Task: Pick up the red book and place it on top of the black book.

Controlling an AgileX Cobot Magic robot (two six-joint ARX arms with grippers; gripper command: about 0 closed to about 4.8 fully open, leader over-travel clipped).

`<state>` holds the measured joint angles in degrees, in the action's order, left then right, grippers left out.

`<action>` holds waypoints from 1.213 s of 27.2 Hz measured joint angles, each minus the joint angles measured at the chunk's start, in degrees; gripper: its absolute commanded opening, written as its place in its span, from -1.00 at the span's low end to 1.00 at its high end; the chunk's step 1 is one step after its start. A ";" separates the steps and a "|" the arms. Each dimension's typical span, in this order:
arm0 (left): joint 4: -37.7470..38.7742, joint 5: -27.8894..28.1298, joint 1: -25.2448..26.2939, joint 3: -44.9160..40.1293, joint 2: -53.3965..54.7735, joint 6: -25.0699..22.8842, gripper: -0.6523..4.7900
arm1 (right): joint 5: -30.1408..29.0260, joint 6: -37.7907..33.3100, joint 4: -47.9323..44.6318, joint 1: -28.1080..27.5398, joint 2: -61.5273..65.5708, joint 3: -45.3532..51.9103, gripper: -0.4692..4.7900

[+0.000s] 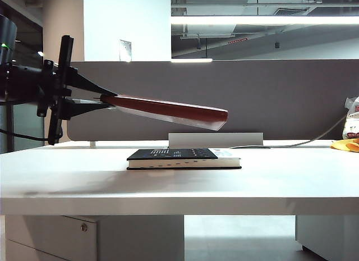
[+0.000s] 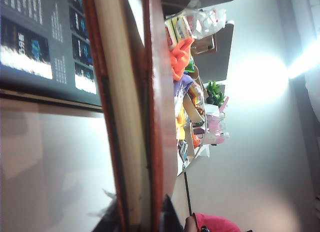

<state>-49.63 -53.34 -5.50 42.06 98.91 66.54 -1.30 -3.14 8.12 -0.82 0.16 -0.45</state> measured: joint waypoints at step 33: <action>3.19 -0.07 -1.09 13.77 13.68 0.00 -0.78 | 0.02 0.00 -0.02 -0.02 0.00 0.00 -0.50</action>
<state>-46.44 -53.41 -6.59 55.83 112.60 66.54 -1.28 -3.14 8.10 -0.84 0.16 -0.45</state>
